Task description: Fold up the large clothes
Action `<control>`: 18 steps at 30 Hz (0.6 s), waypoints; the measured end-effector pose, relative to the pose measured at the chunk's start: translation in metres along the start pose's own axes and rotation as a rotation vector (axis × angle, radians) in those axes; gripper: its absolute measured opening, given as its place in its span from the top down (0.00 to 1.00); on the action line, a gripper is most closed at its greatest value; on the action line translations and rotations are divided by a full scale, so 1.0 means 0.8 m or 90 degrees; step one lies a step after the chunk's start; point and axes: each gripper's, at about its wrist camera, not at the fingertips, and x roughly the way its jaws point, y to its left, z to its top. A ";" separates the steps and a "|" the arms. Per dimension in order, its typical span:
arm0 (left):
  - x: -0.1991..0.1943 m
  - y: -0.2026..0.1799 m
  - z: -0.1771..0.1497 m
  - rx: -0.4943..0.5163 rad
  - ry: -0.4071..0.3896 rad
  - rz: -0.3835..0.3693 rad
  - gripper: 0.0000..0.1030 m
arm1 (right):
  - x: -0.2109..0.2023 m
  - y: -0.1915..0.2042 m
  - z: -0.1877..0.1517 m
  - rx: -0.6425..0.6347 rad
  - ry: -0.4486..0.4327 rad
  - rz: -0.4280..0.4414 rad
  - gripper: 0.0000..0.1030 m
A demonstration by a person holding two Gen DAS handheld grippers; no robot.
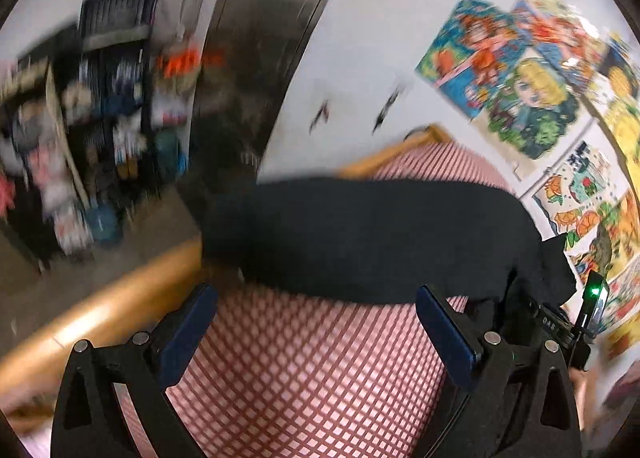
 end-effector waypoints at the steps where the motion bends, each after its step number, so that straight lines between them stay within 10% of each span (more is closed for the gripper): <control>1: 0.010 0.006 -0.007 -0.017 0.010 -0.006 0.02 | 0.006 0.002 0.000 0.007 -0.002 -0.002 0.11; 13: 0.073 0.050 -0.027 -0.136 -0.005 -0.047 0.04 | 0.061 0.002 -0.018 0.022 -0.022 -0.029 0.10; 18: 0.084 0.062 -0.016 -0.196 -0.014 -0.052 0.42 | 0.071 -0.005 -0.022 0.043 -0.025 -0.013 0.05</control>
